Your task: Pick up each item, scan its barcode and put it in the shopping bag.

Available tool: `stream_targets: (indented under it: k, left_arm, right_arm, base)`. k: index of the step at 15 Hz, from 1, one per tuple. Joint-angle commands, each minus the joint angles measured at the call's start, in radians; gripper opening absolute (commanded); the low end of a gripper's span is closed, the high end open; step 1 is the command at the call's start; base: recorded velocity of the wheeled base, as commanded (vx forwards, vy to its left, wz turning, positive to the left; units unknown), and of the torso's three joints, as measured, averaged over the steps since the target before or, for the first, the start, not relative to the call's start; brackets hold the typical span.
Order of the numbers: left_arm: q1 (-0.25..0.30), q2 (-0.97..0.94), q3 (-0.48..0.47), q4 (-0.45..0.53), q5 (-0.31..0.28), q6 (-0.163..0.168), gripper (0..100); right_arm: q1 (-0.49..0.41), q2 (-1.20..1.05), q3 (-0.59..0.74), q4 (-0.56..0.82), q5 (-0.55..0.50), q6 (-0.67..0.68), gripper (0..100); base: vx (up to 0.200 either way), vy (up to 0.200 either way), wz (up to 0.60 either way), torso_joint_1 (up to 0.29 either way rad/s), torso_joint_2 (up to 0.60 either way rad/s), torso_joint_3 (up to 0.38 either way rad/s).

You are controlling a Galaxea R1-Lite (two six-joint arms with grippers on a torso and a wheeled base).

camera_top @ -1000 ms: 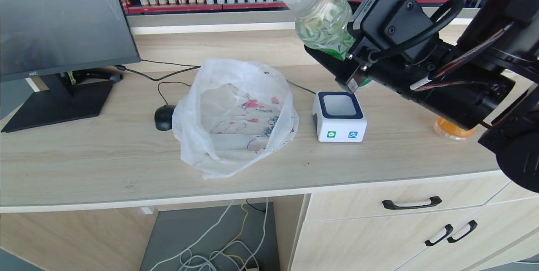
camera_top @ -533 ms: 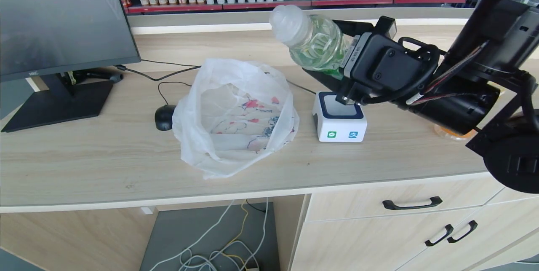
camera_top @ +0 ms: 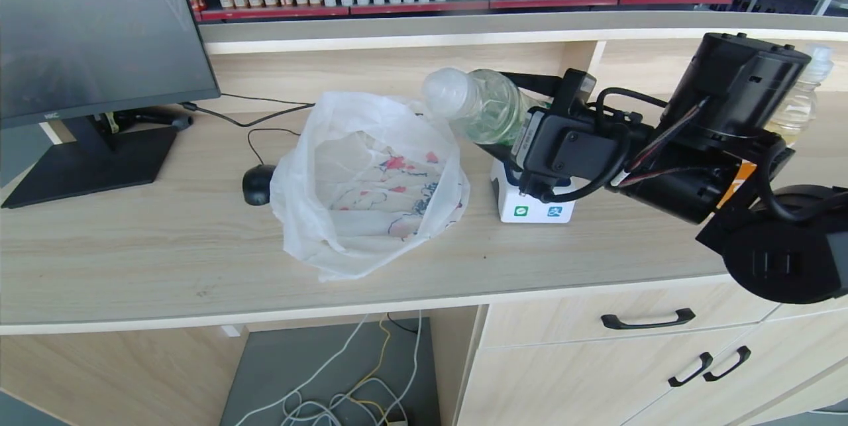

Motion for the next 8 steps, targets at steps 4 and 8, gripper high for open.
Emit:
stream_targets:
  k: [4, 8]
  left_arm:
    - [0.0, 0.0, 0.0, 0.0, 0.0, 0.0, 100]
    - [0.0, 0.0, 0.0, 0.0, 0.0, 0.0, 100]
  right_arm:
    - [-0.017, -0.005, 0.007, -0.001, 0.029, 0.0, 0]
    - [-0.019, -0.031, 0.046, -0.001, 0.028, 0.002, 0]
  base:
    - [0.0, 0.0, 0.0, 0.0, 0.0, 0.0]
    - [0.0, 0.0, 0.0, 0.0, 0.0, 0.0]
